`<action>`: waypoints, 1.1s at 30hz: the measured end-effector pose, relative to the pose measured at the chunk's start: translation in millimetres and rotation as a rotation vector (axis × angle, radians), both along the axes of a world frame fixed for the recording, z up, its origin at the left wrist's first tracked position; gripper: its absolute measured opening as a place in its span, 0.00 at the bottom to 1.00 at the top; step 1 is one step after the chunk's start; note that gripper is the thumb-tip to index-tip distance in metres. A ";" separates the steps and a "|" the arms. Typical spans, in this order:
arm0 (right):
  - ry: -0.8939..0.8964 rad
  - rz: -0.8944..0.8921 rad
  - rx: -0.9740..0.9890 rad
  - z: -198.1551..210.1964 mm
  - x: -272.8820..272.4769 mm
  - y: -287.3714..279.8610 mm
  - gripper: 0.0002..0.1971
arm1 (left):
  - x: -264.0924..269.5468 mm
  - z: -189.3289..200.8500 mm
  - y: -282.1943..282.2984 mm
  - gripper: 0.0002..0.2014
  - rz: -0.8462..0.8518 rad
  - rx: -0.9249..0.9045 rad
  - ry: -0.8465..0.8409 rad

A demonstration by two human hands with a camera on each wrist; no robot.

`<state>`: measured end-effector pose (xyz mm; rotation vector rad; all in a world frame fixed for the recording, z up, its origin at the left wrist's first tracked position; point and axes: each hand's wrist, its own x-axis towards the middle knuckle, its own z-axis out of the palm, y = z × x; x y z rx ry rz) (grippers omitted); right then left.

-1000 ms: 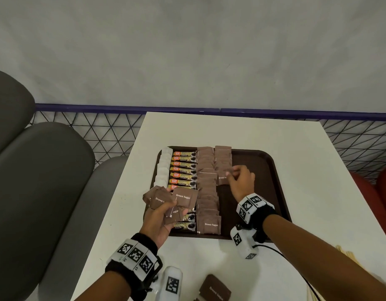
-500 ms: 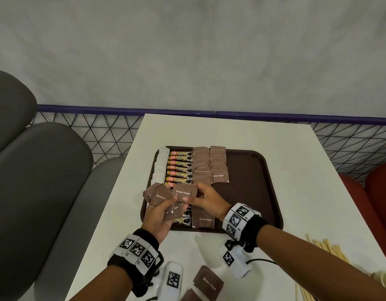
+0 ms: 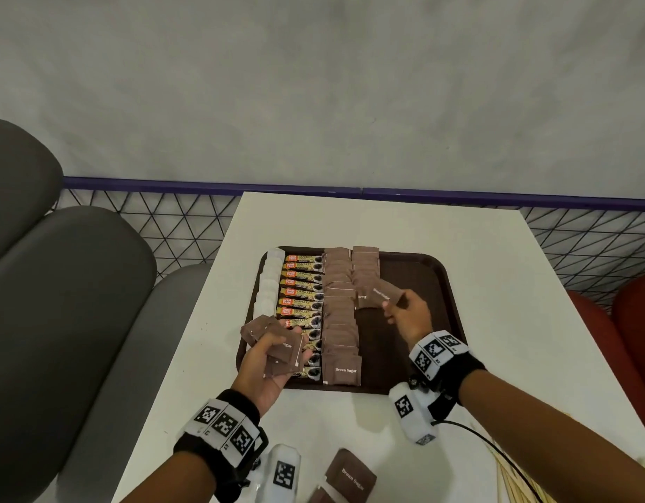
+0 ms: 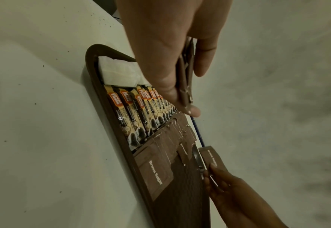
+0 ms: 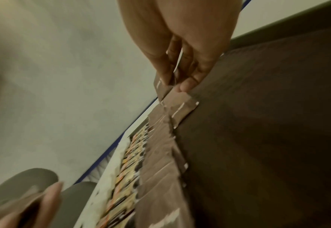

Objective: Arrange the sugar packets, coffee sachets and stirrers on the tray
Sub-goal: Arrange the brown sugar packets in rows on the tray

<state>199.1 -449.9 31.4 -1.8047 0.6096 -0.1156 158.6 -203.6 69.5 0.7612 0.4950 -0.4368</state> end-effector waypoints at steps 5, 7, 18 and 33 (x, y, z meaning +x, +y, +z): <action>0.057 0.006 -0.142 -9.7 12.9 -24.5 0.07 | 2.2 -0.3 -1.4 0.11 -0.034 0.020 -0.021; 0.097 0.030 -0.166 -14.4 17.3 -27.5 0.09 | 3.3 -1.1 0.2 0.10 -0.040 0.034 -0.029; 0.225 0.115 -0.269 -26.3 34.1 -9.1 0.13 | 8.4 -9.5 10.3 0.09 -0.041 0.154 0.004; 0.206 0.046 -0.290 -36.3 40.8 -2.7 0.25 | 13.8 -16.3 11.7 0.11 -0.076 0.124 -0.034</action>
